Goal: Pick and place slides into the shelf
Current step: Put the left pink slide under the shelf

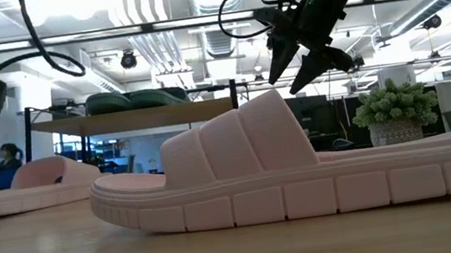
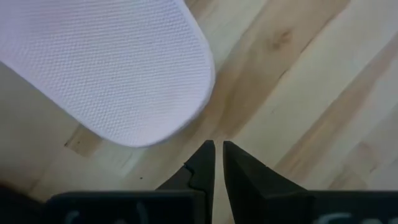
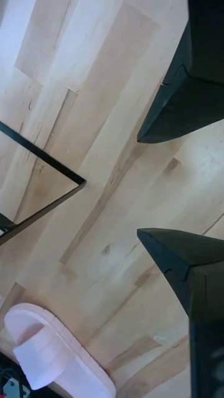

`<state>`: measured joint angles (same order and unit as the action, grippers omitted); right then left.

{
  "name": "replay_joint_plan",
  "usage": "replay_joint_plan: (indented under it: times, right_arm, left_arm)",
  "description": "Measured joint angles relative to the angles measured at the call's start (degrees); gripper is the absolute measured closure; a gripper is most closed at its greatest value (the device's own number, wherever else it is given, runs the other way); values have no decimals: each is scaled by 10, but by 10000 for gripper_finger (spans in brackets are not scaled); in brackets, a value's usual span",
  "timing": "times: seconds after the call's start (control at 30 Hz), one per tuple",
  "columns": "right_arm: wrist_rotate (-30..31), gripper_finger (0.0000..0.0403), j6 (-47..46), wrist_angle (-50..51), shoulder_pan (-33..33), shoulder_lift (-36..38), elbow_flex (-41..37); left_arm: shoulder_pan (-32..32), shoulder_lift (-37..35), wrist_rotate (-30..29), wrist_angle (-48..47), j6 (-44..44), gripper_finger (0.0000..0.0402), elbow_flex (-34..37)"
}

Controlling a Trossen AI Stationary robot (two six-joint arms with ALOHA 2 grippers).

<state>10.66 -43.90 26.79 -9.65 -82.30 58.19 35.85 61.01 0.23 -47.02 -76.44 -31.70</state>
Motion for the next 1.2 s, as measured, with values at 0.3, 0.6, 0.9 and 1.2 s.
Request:
replay_joint_plan:
  times: [0.3, 0.6, 0.9, 1.2]
  right_arm:
    - [0, 177, 0, 0, 0, 0, 0]
    - [0, 177, 0, 0, 0, 0, 0]
    - [0, 177, -11, 0, 0, 0, 0]
    - [-77, 177, -13, 0, 12, 0, -1]
  left_arm:
    - [-10, 60, -80, -6, 2, 384, 1]
    - [-58, 101, -207, -4, 3, 384, 2]
    - [-110, 102, -317, 0, 49, 384, 2]
    - [-101, 48, -259, 0, 128, 384, -38]
